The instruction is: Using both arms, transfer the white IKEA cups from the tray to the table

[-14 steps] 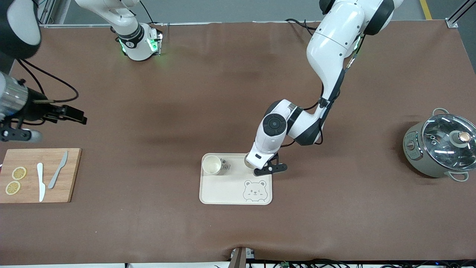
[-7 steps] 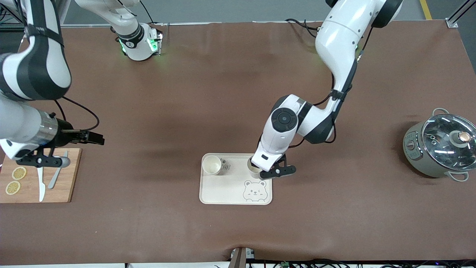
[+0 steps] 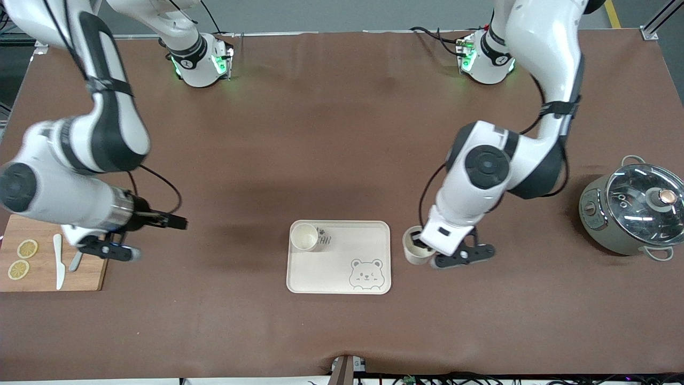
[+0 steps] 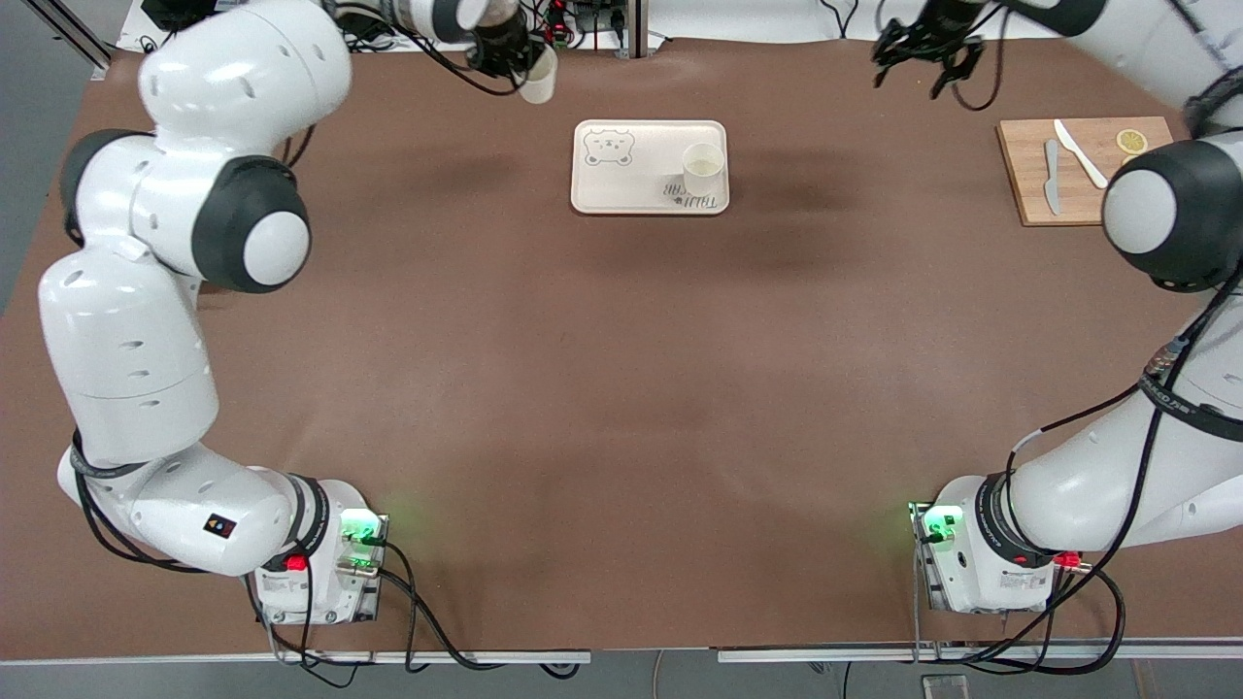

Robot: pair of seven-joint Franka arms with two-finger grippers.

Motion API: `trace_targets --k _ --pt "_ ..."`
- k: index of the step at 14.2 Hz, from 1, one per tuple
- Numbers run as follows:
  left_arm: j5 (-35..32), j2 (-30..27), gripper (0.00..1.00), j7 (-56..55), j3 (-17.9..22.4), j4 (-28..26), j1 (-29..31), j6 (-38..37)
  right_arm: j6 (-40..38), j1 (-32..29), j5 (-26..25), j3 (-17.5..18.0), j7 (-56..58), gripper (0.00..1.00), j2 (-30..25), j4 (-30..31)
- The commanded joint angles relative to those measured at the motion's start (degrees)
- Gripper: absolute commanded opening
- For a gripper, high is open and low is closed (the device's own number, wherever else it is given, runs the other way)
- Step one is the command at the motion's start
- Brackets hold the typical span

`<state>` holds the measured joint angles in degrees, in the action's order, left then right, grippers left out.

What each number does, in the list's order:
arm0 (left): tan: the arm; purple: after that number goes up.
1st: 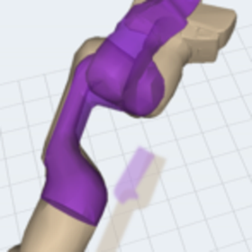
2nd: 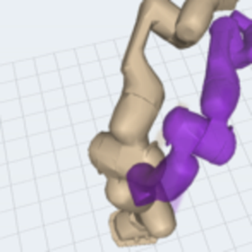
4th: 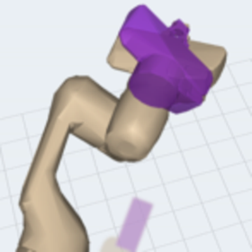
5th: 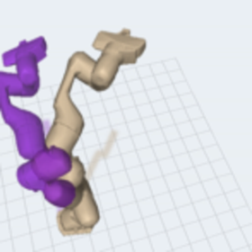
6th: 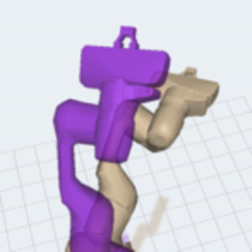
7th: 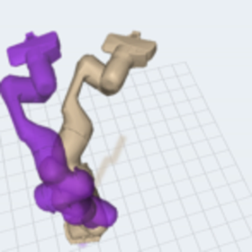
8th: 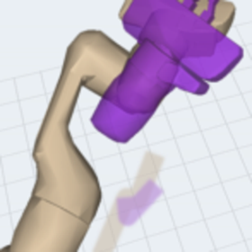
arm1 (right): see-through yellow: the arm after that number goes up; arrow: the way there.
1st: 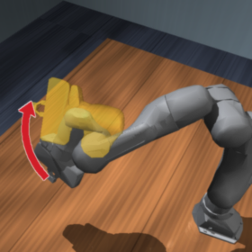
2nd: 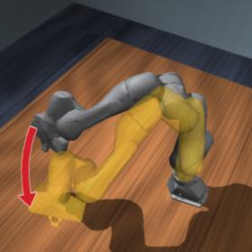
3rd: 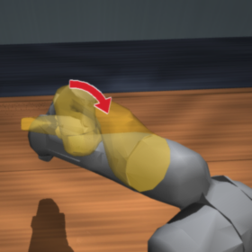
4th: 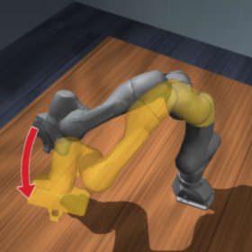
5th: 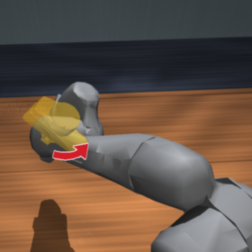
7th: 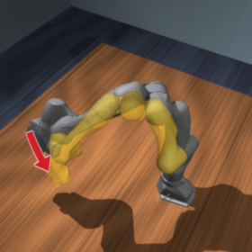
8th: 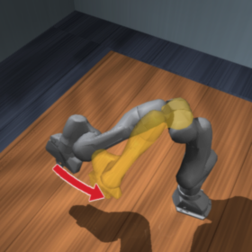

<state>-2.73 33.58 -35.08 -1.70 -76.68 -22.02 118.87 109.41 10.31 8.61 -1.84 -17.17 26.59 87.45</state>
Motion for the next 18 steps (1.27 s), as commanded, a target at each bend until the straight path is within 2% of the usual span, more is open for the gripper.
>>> trace_targets --k 1,3,5,7,11,12,13,14,16,18 --pt "0.7 -4.0 0.00 6.1 -0.5 -2.2 4.2 -4.3 4.9 5.1 1.8 -0.4 -7.2 1.00 4.7 0.7" --pt "0.9 -5.1 0.00 9.8 -0.6 -2.9 7.2 -6.7 7.2 8.7 2.1 -0.4 -16.3 1.00 5.1 0.3" --pt "0.9 -5.7 0.00 10.6 -0.6 -4.1 9.3 -7.9 13.6 11.0 3.8 -0.3 -22.2 1.00 7.7 0.3" --pt "0.8 -6.2 0.00 13.1 -0.6 -6.8 11.7 -8.0 15.0 13.5 10.0 -0.4 -22.6 1.00 9.8 -0.5" --pt "-0.3 -6.7 0.00 14.3 -0.2 -11.6 13.8 -7.3 15.3 15.6 11.1 -0.4 -26.0 1.00 11.1 -0.8" --pt "-0.3 -7.2 0.00 15.7 -0.6 -13.7 15.8 -6.2 15.4 15.9 11.0 -0.4 -27.5 0.96 11.1 -1.0" --pt "-0.3 -7.9 0.00 17.5 -0.7 -16.8 16.6 -3.7 15.5 16.0 11.1 -0.4 -27.7 0.84 11.2 -1.1" --pt "-0.3 -9.0 0.00 18.6 -0.6 -20.0 17.0 -1.0 15.6 16.0 11.1 -0.4 -27.7 0.79 11.6 -1.1" --pt "-0.3 -10.5 0.00 19.2 -0.7 -26.4 18.1 3.5 18.7 17.1 11.2 -0.4 -27.8 0.78 11.7 -0.9" --pt "-0.3 -11.0 0.00 20.1 -0.7 -31.1 18.2 6.5 20.0 17.8 11.1 -0.4 -32.1 0.68 12.1 -1.0"
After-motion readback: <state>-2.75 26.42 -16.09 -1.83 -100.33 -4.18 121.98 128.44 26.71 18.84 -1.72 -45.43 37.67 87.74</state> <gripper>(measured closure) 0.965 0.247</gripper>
